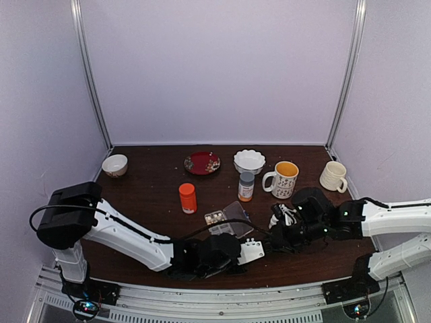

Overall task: Sort the pills into containers
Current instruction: Screw the lid of the pill bottle onto the pill bottle.

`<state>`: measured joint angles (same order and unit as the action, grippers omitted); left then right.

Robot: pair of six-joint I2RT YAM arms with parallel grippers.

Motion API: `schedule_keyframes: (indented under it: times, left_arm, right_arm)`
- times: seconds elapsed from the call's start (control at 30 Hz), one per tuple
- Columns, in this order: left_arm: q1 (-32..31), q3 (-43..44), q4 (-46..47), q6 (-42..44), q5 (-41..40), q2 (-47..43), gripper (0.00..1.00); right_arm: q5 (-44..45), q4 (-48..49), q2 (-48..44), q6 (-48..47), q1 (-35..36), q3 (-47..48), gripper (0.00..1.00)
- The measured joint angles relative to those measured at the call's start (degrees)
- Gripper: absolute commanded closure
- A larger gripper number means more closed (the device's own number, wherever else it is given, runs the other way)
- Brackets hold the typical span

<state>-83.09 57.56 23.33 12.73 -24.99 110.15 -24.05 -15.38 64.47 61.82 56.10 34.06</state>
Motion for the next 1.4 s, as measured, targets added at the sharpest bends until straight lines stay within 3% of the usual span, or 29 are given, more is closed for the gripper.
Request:
schedule_keyframes:
  times: [0.17, 0.3, 0.77, 0.9, 1.1, 1.4]
  left_arm:
    - [0.1, 0.0, -0.1, -1.1, 0.7, 0.0, 0.98]
    - [1.5, 0.0, -1.4, -5.3, 6.2, -1.1, 0.98]
    - [10.9, 0.0, -6.2, -25.3, 42.9, -5.5, 0.98]
    - [11.7, 0.0, -7.7, -29.2, 49.8, -6.8, 0.98]
    - [11.5, 0.1, -14.1, -28.4, 49.2, -11.0, 0.98]
    - [7.3, 3.2, -23.5, -17.3, 34.9, -12.4, 0.99]
  right_arm:
    - [0.3, 1.0, -0.4, 1.6, 0.0, -0.7, 0.84]
    - [1.2, -0.1, -0.7, -0.3, 0.0, -0.4, 0.84]
    - [1.0, -15.8, 2.2, -28.2, 3.3, 11.3, 0.86]
    - [-1.2, -18.5, 2.3, -34.7, 4.5, 13.3, 0.86]
    - [-3.3, -19.5, 4.1, -35.5, 4.9, 16.4, 0.86]
    - [-4.2, -17.4, 5.0, -25.4, 5.0, 15.3, 0.88]
